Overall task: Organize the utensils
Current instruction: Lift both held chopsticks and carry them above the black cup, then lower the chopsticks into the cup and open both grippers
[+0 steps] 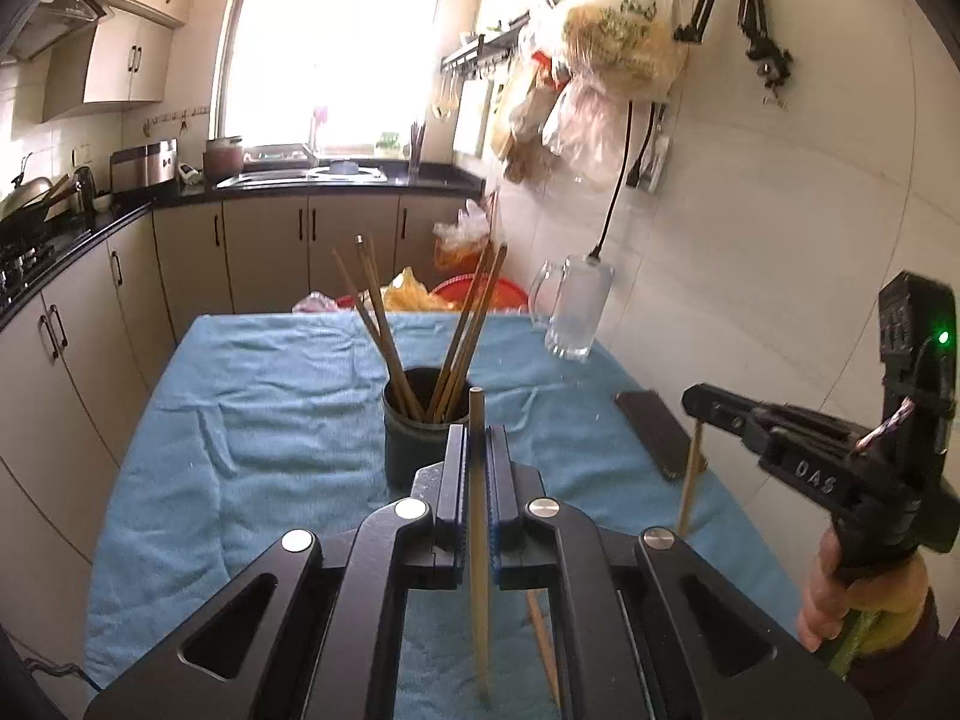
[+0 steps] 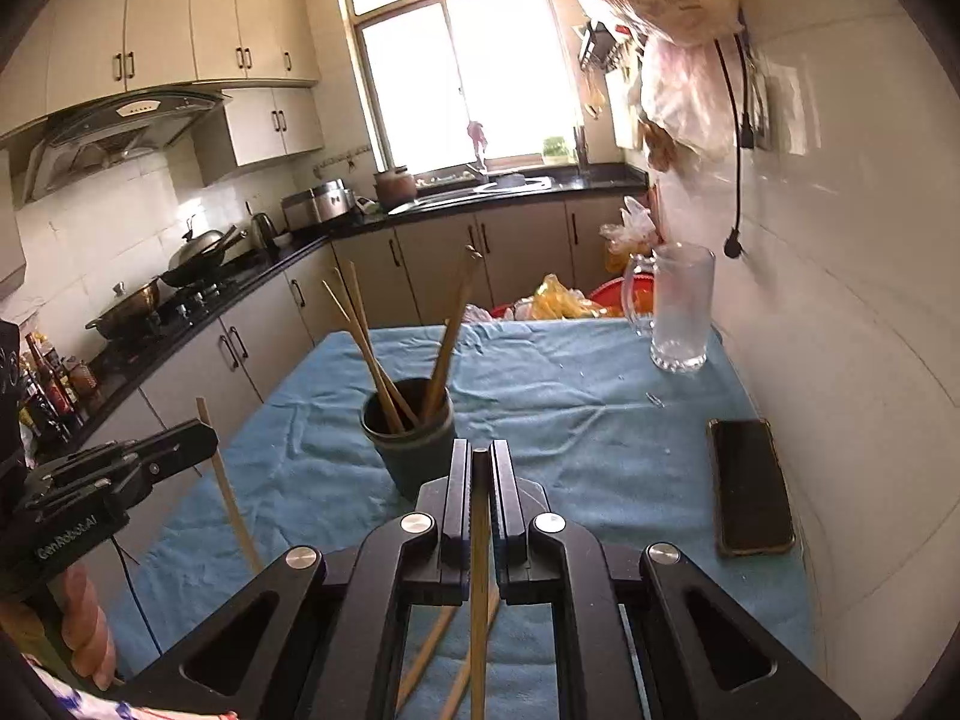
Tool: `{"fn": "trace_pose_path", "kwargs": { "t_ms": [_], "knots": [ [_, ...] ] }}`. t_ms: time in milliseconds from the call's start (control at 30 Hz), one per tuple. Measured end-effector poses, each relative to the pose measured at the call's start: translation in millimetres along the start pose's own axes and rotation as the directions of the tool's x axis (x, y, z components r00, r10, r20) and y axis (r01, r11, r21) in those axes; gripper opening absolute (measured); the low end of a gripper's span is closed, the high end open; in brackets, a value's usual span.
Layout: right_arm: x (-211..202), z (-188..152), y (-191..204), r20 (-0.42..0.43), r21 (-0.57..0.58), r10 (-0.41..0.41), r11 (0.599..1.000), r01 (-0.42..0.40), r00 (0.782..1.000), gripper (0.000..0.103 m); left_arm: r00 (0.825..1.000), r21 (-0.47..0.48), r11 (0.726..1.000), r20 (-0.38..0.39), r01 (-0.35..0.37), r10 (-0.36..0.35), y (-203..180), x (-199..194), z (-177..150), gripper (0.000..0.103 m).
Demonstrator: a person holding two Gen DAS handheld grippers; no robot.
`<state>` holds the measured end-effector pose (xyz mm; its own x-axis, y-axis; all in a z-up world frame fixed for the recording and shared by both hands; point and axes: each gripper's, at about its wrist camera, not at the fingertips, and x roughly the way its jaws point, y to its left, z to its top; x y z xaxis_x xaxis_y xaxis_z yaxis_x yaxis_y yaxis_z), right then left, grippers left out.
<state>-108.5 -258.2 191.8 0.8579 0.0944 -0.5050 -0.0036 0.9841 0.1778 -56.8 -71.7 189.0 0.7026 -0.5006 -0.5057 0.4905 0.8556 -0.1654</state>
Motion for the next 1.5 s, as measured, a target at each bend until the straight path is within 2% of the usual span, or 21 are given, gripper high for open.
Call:
{"fn": "trace_pose_path", "kwargs": {
  "t_ms": [267, 400, 533, 733, 900, 1033, 1267, 1400, 1500],
  "knots": [
    [-3.1, 30.9, 4.9, 0.072, 0.001, 0.006, 1.000, -0.006, 0.997, 0.006, 0.997, -0.041, 0.999, 0.079, 0.005, -0.002, 12.8, -11.0, 34.0, 0.005],
    [-4.0, 58.5, 12.0, 0.116, -0.007, 0.012, 1.000, -0.011, 0.993, 0.006, 0.994, -0.071, 0.997, 0.110, 0.013, -0.006, 23.6, -13.1, 59.2, 0.005],
    [-2.6, 92.1, 26.4, 0.161, -0.032, 0.022, 0.999, -0.017, 0.987, 0.006, 0.988, -0.069, 0.998, 0.153, -0.008, 0.019, 28.4, -16.1, 88.5, 0.005],
    [9.7, 138.0, 47.3, 0.212, -0.049, 0.031, 0.999, -0.021, 0.977, 0.006, 0.985, -0.096, 0.995, 0.165, -0.037, 0.052, 40.4, -3.0, 128.6, 0.005],
    [28.8, 156.8, 54.3, 0.246, -0.034, 0.024, 0.999, -0.016, 0.969, 0.006, 0.980, -0.087, 0.994, 0.184, -0.063, 0.078, 42.7, 14.4, 150.6, 0.005],
    [59.8, 157.1, 52.6, 0.216, -0.001, 0.012, 1.000, -0.012, 0.976, 0.006, 0.985, -0.081, 0.995, 0.158, -0.063, 0.075, 42.4, 41.7, 157.2, 0.005],
    [121.1, 126.4, 35.9, 0.066, 0.033, 0.019, 0.999, -0.021, 0.998, 0.006, 0.995, -0.059, 0.994, 0.028, -0.093, 0.094, 47.3, 101.5, 135.2, 0.005],
    [137.9, 119.9, 23.1, 0.025, 0.053, 0.019, 0.998, -0.020, 1.000, 0.006, 0.994, -0.051, 0.992, 0.005, -0.112, 0.113, 50.3, 110.6, 126.0, 0.005],
    [143.5, 119.6, 15.6, 0.014, 0.073, 0.018, 0.997, -0.019, 1.000, 0.006, 0.992, -0.049, 0.991, 0.016, -0.123, 0.124, 49.1, 105.7, 127.4, 0.010]
  ]
}}
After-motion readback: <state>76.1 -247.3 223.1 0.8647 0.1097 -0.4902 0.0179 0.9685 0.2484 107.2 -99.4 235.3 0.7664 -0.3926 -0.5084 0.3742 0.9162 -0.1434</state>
